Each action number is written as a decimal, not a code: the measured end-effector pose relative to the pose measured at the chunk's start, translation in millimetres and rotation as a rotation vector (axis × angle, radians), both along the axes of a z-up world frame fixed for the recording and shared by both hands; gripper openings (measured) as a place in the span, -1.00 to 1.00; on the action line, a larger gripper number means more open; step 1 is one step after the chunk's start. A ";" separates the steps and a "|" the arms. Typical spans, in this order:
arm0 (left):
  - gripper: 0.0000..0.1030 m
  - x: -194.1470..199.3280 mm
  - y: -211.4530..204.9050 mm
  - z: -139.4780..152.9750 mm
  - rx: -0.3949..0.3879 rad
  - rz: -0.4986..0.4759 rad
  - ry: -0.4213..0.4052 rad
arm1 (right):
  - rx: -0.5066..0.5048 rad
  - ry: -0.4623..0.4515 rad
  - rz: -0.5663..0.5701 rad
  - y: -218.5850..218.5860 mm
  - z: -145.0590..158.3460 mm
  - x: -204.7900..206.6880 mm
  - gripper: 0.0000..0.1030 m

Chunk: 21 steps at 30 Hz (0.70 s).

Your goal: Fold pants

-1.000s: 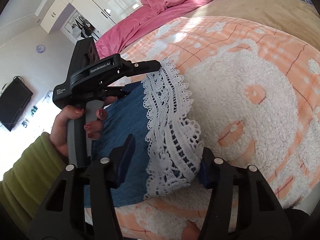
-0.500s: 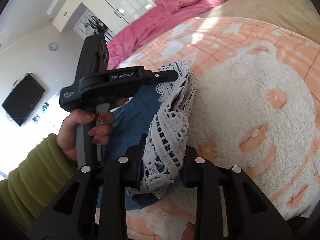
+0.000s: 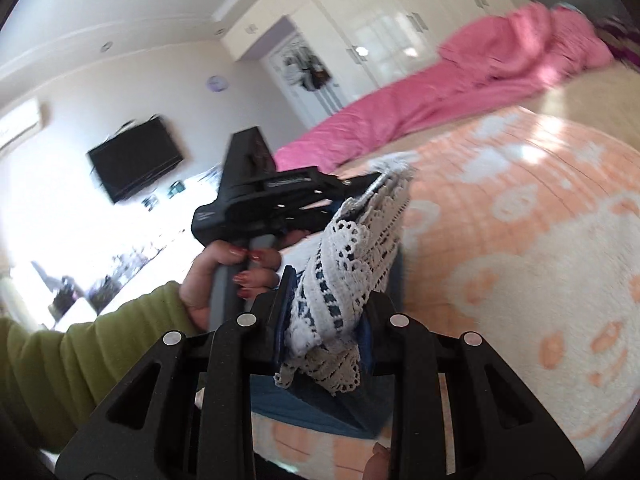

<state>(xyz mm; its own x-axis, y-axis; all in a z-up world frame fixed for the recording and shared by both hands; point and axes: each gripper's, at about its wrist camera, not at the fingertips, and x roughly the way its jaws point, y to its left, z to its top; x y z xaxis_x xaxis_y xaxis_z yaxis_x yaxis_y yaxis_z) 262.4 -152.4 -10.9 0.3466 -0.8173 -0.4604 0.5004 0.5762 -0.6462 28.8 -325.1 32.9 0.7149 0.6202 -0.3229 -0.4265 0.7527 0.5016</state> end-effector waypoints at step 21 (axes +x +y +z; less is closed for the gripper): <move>0.59 -61.8 133.9 -56.3 -0.152 0.275 0.228 | -0.490 0.034 0.346 167.3 -49.2 -10.8 -0.11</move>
<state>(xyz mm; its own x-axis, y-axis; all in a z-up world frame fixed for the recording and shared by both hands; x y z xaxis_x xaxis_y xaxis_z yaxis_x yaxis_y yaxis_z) 200.6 -18.5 -67.1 0.4650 -0.7730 -0.4315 0.1740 0.5577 -0.8116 18.0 -157.8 -16.3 0.4825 0.5877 -0.6495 -0.6775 0.7204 0.1486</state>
